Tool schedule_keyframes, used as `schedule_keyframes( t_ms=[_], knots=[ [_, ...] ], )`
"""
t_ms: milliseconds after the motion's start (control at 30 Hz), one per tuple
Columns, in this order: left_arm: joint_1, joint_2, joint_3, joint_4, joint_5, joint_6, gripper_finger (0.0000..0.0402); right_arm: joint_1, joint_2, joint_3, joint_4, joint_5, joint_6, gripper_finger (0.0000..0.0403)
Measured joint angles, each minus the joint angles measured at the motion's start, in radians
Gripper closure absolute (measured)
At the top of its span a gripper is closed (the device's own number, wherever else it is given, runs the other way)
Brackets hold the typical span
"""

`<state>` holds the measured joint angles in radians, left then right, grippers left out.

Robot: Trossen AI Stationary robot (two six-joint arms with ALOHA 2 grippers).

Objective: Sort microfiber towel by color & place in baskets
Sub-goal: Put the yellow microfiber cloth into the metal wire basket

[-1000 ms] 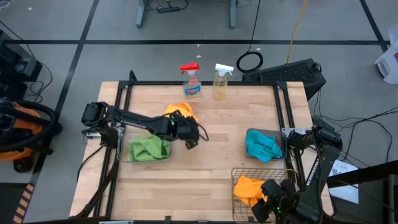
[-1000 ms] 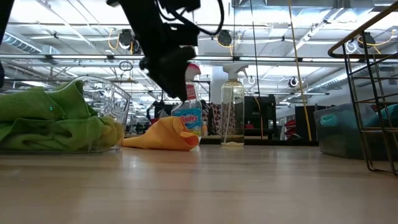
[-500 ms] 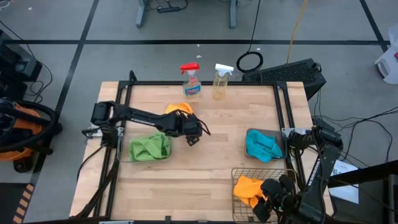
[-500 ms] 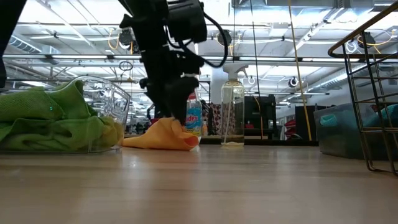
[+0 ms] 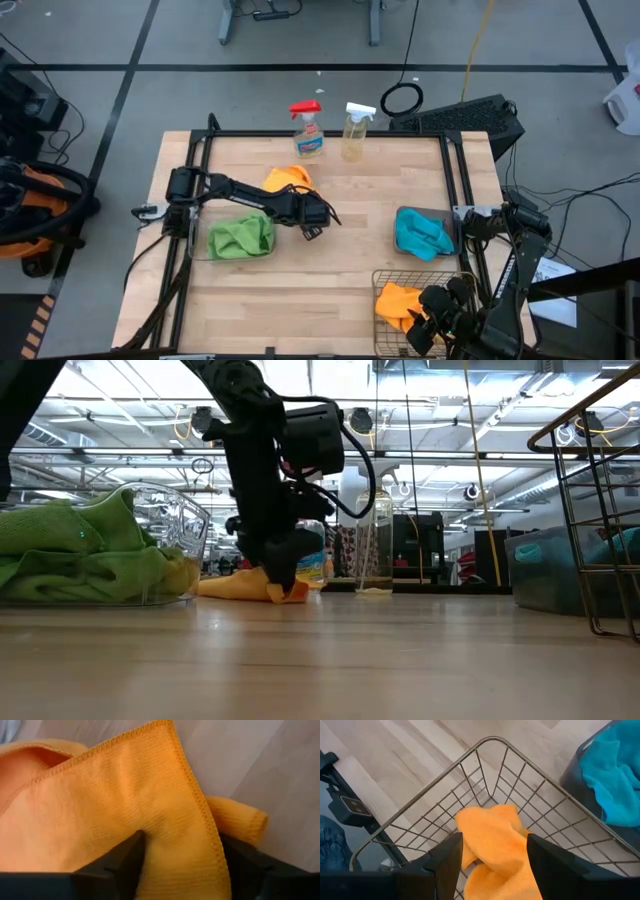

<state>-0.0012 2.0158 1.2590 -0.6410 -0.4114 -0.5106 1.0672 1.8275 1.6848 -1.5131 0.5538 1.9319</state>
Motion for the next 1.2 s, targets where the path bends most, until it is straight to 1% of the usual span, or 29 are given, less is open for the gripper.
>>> schedule_keyframes(
  t_ms=[100, 333, 400, 533, 667, 867, 967, 1033, 1100, 1200],
  knots=[
    [-0.001, 0.014, 0.000, 0.013, 0.008, 0.014, 0.0229, 0.000, 0.000, 0.000, 0.000, 0.007, -0.027, 0.0191],
    [-0.006, 0.000, -0.004, 0.008, 0.001, 0.023, 0.0367, 0.000, 0.000, 0.000, 0.000, 0.078, -0.067, 0.0191],
    [-0.013, -0.010, -0.005, 0.006, -0.006, 0.029, 0.0388, 0.000, 0.000, 0.000, -0.001, 0.107, -0.073, 0.0191],
    [-0.042, -0.050, -0.011, -0.015, -0.008, 0.034, 0.0386, 0.000, 0.000, 0.000, -0.001, 0.178, -0.125, 0.0191],
    [-0.094, -0.129, -0.010, -0.011, 0.004, 0.085, 0.0389, -0.001, 0.000, 0.000, 0.020, 0.256, -0.237, 0.0191],
    [-0.196, -0.289, -0.008, 0.037, 0.027, 0.154, 0.0392, -0.015, 0.000, -0.008, 0.080, 0.380, -0.532, 0.0191],
    [-0.240, -0.366, -0.007, 0.065, 0.028, 0.182, 0.0393, -0.036, 0.000, -0.036, 0.161, 0.489, -0.665, 0.0190],
    [-0.264, -0.408, -0.007, 0.091, 0.029, 0.198, 0.0393, -0.060, 0.000, -0.055, 0.207, 0.549, -0.718, 0.0187],
    [-0.285, -0.445, -0.007, 0.102, 0.047, 0.211, 0.0393, -0.090, 0.000, -0.070, 0.262, 0.567, -0.764, 0.0176],
    [-0.311, -0.484, -0.006, 0.122, 0.066, 0.232, 0.0394, -0.137, 0.000, -0.094, 0.376, 0.569, -0.872, 0.0140]
  ],
)
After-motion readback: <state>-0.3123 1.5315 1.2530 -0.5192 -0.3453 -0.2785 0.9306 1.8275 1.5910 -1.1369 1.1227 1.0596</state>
